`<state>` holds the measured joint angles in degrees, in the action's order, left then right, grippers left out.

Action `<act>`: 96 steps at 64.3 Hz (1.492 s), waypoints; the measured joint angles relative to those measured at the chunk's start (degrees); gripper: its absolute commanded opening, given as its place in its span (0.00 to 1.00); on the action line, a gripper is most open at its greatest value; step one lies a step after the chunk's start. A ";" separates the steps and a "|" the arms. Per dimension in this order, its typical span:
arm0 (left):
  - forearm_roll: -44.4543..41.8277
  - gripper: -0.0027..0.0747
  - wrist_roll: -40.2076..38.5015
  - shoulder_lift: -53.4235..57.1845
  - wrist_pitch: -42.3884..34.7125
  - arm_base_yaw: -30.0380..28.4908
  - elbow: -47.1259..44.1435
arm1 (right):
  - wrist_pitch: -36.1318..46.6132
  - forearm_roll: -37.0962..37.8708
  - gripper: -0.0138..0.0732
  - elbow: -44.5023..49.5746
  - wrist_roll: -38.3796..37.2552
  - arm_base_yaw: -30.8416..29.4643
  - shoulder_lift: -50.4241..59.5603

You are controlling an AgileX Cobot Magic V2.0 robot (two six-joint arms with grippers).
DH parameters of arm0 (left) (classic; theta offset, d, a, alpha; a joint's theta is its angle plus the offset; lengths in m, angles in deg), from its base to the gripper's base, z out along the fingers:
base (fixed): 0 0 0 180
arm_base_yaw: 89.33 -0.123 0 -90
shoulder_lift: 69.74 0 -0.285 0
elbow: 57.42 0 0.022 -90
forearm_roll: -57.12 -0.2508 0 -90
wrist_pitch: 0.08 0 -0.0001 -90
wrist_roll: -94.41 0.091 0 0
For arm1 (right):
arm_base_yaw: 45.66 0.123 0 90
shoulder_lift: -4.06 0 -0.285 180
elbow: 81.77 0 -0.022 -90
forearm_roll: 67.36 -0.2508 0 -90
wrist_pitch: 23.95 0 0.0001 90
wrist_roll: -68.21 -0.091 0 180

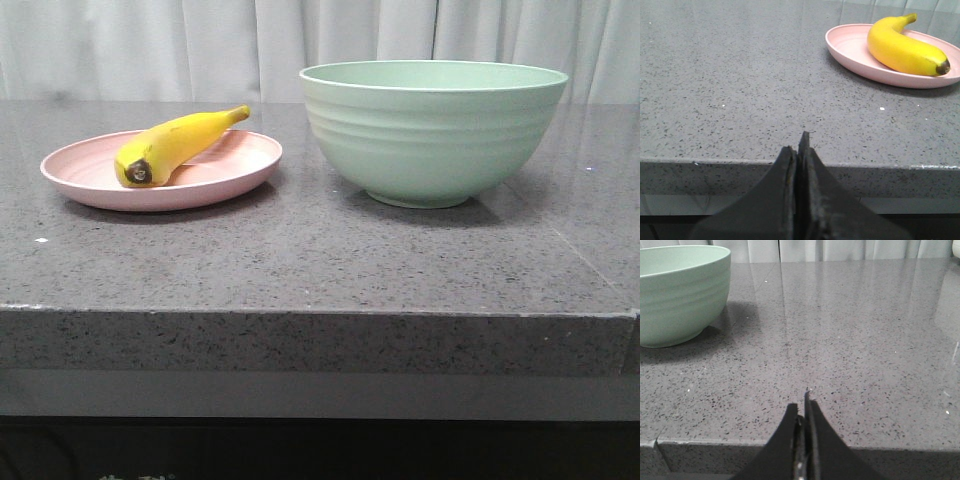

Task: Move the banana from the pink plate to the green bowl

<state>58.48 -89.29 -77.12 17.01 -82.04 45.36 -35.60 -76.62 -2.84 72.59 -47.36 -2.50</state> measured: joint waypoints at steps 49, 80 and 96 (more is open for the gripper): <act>0.00 0.01 0.00 0.00 0.00 0.00 0.00 | 0.00 0.00 0.08 0.00 0.00 0.00 0.00; -0.15 0.01 0.00 0.00 -10.94 0.00 -0.12 | 0.36 0.10 0.08 0.00 0.00 0.00 0.00; 0.80 0.01 0.93 0.00 -30.90 0.00 -0.12 | 2.56 0.10 0.08 -0.36 0.00 0.00 0.00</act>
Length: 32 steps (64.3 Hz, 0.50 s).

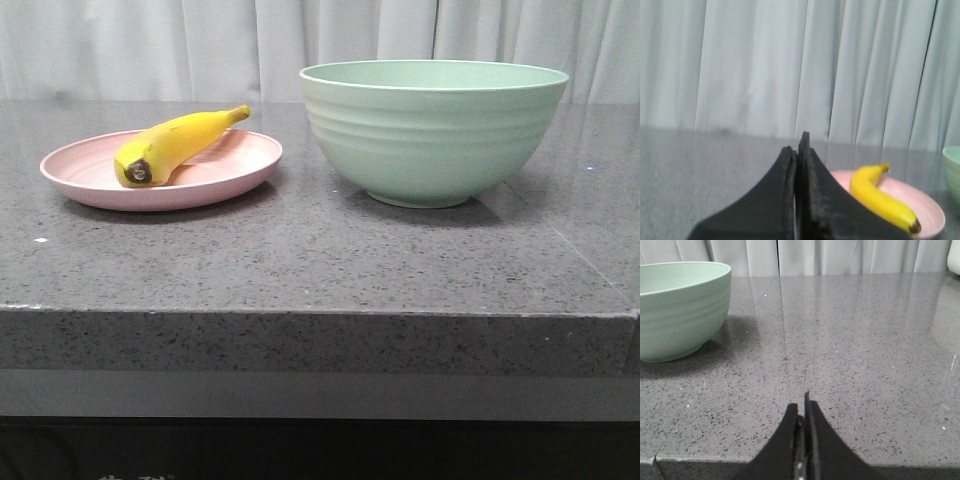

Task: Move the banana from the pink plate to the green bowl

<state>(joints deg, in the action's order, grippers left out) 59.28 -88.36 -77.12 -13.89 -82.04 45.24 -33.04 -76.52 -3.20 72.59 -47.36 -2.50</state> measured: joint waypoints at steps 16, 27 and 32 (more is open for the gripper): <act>-0.53 0.01 0.32 0.00 6.17 0.00 9.89 | -0.91 1.37 0.08 -11.69 0.00 0.00 -0.10; -0.75 0.01 0.44 -4.88 17.68 0.00 23.45 | -6.99 3.77 0.08 -22.74 0.00 0.00 -5.90; -0.97 0.01 0.44 -8.59 23.39 0.00 28.64 | -10.09 4.83 0.08 -27.10 0.00 0.00 -9.73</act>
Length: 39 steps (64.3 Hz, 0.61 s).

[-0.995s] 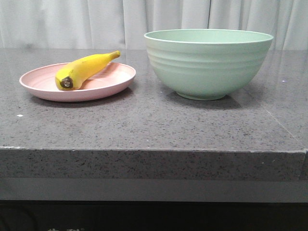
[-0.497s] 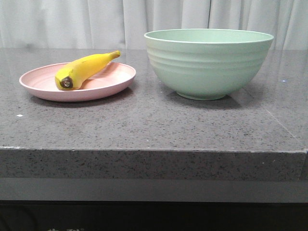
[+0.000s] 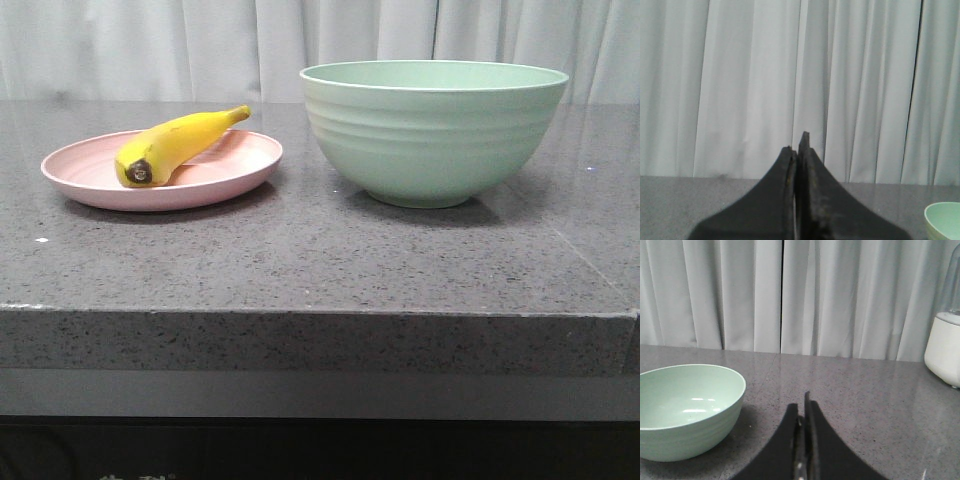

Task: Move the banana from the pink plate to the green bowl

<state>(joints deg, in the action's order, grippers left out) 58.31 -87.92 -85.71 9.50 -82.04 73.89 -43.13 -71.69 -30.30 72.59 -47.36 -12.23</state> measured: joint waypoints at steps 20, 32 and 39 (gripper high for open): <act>-0.03 0.01 0.00 -15.81 19.38 0.00 13.79 | -10.81 0.72 0.08 -12.00 0.00 0.00 -14.89; -0.12 0.01 0.00 -22.79 23.16 0.00 13.93 | -17.81 0.72 0.08 -12.11 0.00 0.00 -20.74; -0.02 0.01 0.00 -26.11 23.28 0.00 13.93 | -18.96 0.72 0.08 -12.11 0.00 0.00 -23.24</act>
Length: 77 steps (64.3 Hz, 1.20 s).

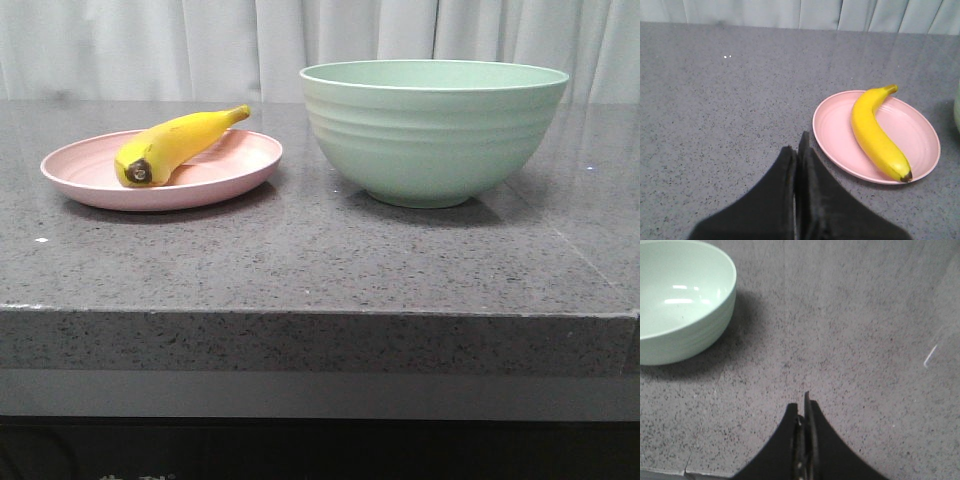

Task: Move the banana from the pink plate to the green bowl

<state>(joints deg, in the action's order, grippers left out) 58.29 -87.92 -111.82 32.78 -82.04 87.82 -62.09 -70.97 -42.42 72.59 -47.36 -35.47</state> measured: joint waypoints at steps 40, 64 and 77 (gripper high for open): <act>0.35 0.68 0.00 -11.07 -0.21 0.00 0.00 | -1.15 -0.20 0.66 0.65 0.00 0.00 -2.92; 2.30 0.73 2.32 -20.75 -1.56 9.72 4.80 | -1.15 -0.20 0.74 0.65 0.00 0.00 -2.92; 2.09 0.72 2.32 -31.52 -0.01 15.28 13.34 | -1.15 -0.20 0.74 0.65 0.00 0.00 -2.92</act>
<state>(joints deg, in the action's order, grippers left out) 60.38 -85.59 -143.34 32.78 -66.76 101.16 -63.24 -71.17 -41.77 72.59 -47.36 -38.40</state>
